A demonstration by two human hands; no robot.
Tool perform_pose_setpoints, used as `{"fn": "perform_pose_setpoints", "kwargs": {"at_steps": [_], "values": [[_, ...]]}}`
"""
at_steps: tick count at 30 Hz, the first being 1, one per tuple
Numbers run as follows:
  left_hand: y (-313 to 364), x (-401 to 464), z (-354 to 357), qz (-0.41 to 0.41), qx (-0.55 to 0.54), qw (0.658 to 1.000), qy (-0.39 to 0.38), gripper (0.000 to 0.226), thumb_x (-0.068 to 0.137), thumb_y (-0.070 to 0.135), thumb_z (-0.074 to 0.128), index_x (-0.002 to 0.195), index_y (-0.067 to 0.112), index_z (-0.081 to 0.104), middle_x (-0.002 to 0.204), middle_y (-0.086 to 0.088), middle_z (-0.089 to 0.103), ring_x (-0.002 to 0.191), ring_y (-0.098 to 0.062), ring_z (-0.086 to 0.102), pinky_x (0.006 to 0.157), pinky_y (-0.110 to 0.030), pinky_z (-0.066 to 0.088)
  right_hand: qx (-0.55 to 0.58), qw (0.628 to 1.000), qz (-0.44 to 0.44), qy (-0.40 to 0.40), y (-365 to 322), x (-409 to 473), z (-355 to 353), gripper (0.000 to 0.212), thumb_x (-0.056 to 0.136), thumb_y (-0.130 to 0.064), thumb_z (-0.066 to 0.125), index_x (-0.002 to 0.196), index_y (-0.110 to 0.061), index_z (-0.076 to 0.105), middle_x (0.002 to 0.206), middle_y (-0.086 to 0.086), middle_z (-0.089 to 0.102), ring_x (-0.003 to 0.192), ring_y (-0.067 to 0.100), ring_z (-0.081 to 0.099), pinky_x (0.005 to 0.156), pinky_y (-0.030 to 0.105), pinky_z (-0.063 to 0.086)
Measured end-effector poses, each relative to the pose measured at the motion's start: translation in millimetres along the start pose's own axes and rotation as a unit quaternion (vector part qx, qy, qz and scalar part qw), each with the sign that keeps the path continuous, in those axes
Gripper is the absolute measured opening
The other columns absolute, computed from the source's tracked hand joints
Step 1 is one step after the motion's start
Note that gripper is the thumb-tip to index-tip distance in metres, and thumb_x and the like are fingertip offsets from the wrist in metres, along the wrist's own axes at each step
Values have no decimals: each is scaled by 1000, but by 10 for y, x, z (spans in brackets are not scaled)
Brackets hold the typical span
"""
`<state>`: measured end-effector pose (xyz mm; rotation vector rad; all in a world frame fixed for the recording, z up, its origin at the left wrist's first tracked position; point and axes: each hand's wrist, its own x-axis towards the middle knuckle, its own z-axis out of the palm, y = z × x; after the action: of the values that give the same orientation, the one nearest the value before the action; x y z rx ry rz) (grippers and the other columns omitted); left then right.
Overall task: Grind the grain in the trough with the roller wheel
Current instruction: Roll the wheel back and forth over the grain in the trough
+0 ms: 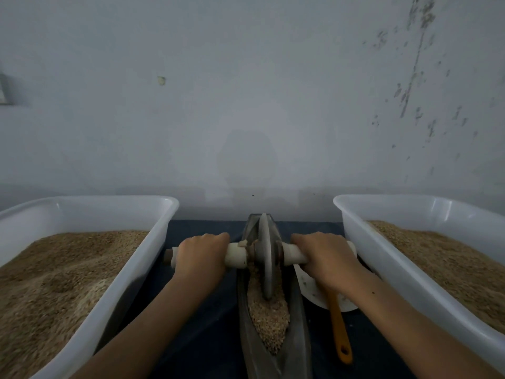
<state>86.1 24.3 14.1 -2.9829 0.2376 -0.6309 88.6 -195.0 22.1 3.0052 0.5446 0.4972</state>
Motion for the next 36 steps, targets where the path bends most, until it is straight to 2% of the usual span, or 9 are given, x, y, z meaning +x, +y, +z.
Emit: {"fn": "perform_pose_setpoints", "kwargs": {"at_steps": [4, 10, 14, 16, 21, 24, 28, 33, 36], "values": [[4, -7, -12, 4, 4, 1000, 4, 22, 91, 33, 55, 109, 24, 50, 105, 4, 61, 95, -14, 59, 72, -25, 35, 7, 1000, 2, 10, 20, -2, 39, 11, 89, -25, 55, 94, -31, 47, 95, -4, 63, 88, 18, 60, 66, 28, 32], [-22, -6, -96, 17, 16, 994, -103, 30, 86, 33, 60, 112, 20, 56, 102, 3, 62, 91, -14, 59, 74, -25, 41, 3, 992, -14, -127, 44, 10, -96, 26, 82, -22, 62, 107, -26, 61, 97, -3, 64, 86, 15, 60, 61, 26, 37], [-37, -5, -135, 19, 9, 989, -144, 32, 84, 34, 62, 111, 19, 56, 87, 5, 52, 79, -12, 51, 74, -26, 42, 12, 984, -10, -175, 58, 31, -138, 27, 81, -26, 66, 107, -26, 61, 94, -4, 63, 84, 14, 60, 57, 24, 38], [-25, 8, -120, 10, 12, 991, -132, 31, 85, 33, 62, 111, 19, 55, 88, 5, 51, 80, -12, 51, 73, -26, 41, 15, 988, -8, -155, 56, 29, -117, 26, 82, -25, 64, 108, -27, 61, 96, -4, 65, 86, 14, 61, 62, 25, 39], [21, -7, -59, -11, 4, 999, -33, 19, 90, 29, 55, 107, 22, 52, 105, 3, 61, 95, -16, 59, 70, -25, 35, -5, 1000, 5, 2, 12, 0, 18, 10, 89, -23, 53, 96, -29, 50, 95, -4, 63, 87, 18, 60, 65, 30, 35], [20, -9, -57, -6, 0, 1000, -12, 18, 91, 30, 54, 106, 22, 50, 105, 4, 62, 96, -15, 59, 70, -24, 34, -8, 1000, 12, 27, 2, -14, 57, 10, 90, -22, 52, 99, -26, 50, 95, -2, 63, 87, 20, 60, 65, 31, 35], [10, -7, -86, -5, 8, 999, -50, 22, 89, 29, 56, 110, 22, 54, 107, 2, 62, 97, -17, 60, 72, -26, 37, -11, 1000, 8, -24, 0, -21, -5, 12, 87, -21, 56, 98, -25, 54, 96, -1, 63, 88, 20, 60, 66, 29, 35], [-18, -23, -149, 15, 17, 990, -137, 33, 85, 34, 63, 114, 19, 55, 104, 2, 62, 90, -13, 58, 80, -27, 44, -1, 988, -5, -155, 16, 1, -144, 24, 83, -24, 64, 107, -22, 61, 96, 0, 65, 85, 16, 62, 61, 26, 39], [-27, -21, -169, 15, 12, 987, -159, 35, 85, 34, 63, 115, 19, 55, 103, 2, 62, 87, -12, 55, 80, -27, 45, -1, 985, -6, -174, 18, 11, -162, 26, 82, -24, 65, 107, -21, 63, 95, 1, 65, 84, 17, 62, 62, 26, 43]]}}
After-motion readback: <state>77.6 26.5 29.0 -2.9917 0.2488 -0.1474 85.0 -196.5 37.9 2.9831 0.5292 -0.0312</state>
